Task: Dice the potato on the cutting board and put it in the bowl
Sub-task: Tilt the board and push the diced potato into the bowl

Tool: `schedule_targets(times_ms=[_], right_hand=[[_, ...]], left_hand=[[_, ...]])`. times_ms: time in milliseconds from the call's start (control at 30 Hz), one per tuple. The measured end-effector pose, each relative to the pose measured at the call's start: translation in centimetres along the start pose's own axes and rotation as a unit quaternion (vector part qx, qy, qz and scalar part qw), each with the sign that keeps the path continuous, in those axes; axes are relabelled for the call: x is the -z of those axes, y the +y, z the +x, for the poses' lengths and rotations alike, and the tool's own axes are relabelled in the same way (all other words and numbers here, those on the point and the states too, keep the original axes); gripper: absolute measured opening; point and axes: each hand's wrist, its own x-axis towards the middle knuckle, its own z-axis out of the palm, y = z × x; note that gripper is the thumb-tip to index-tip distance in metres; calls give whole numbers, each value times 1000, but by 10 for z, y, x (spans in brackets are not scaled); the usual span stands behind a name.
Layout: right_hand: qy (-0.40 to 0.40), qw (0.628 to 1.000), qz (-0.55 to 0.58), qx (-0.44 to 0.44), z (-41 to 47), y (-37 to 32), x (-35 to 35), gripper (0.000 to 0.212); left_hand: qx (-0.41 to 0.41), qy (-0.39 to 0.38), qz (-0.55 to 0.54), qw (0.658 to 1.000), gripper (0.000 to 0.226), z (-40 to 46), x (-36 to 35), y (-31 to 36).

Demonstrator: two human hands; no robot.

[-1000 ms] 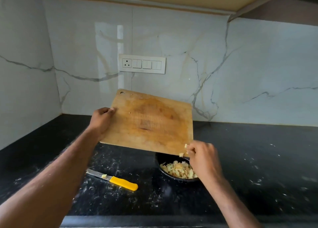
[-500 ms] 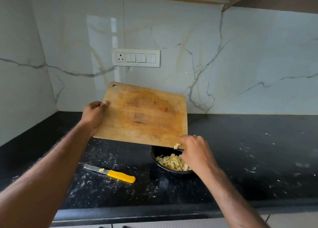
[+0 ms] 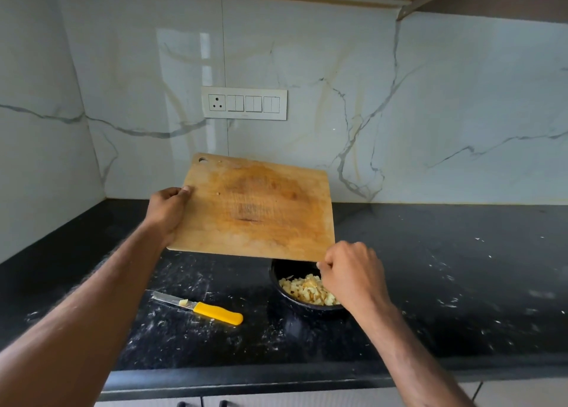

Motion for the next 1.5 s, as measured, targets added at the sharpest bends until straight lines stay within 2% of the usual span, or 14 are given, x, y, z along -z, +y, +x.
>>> schedule_targets(times_ms=[33,133,233,300,367,433,533,700,833,933,1100,1267,1500], right_hand=[[12,1000,6,-13,-1,3,3,40],[49,996,60,-33,0,21,2,31],[27,994,54,-94,1,37,-4,29],[-27,988,48,-146,4,44,-9,38],[-59,979,81,-180,7,46,-11,26],[-50,975,107,-186,8,48,-14,8],[-24,973,127,-192,7,54,-16,9],[30,957,160,-242,13,88,-5,9],[90,927,192,-309,20,125,15,12],[131,916,170,-340,21,148,31,20],[123,911,127,-371,14,165,40,14],[110,896,144,-406,6,179,37,14],[61,904,157,-393,18,162,21,14]], left_hand=[[4,6,-3,1000,29,0,3,-1],[27,31,-15,999,33,0,13,-7],[50,63,-21,997,40,-2,26,-15],[75,78,-9,994,43,-3,37,-22],[103,89,6,991,44,-4,48,-26],[123,97,17,988,38,-3,59,-30],[141,103,31,984,30,-1,72,-33],[168,89,78,979,41,0,83,-38],[171,47,100,979,38,-2,67,-36],[172,12,108,979,34,-3,44,-36],[166,-36,132,977,34,-6,6,-41],[150,-53,145,977,31,-12,-20,-44],[155,-58,170,971,31,-8,-26,-57]])
